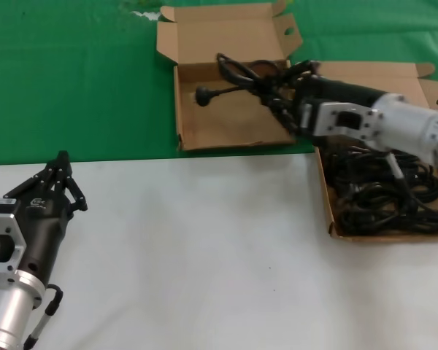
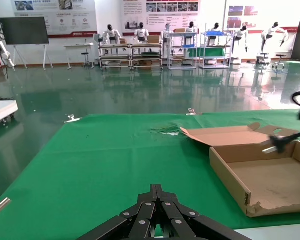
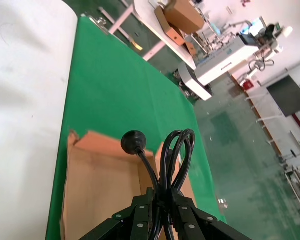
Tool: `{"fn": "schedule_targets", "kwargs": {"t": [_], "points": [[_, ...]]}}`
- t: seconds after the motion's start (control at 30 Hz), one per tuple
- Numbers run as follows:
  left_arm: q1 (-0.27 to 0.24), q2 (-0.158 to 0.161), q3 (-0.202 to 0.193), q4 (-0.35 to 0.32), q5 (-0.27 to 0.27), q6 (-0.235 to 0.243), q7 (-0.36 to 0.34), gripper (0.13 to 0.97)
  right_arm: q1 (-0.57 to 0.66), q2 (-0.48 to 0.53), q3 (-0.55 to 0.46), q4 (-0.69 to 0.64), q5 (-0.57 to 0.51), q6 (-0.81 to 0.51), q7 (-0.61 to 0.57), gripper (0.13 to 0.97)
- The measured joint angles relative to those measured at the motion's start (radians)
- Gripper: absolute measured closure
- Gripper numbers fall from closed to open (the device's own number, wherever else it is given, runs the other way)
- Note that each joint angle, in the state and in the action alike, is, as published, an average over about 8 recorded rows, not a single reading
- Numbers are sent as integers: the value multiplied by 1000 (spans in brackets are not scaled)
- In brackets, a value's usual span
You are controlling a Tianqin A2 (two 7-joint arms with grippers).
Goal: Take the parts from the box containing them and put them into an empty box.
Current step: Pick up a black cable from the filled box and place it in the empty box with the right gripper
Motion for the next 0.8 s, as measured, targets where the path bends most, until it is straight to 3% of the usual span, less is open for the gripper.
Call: {"fn": "schedule_targets", "kwargs": {"t": [0.33,0.8], "points": [[0,0,0,0,0,0,0,958,110,-159,37,-309,71,26,-274,899],[0,0,0,0,0,0,0,958,306,-335,227,-864,233,78,-788,899]]}}
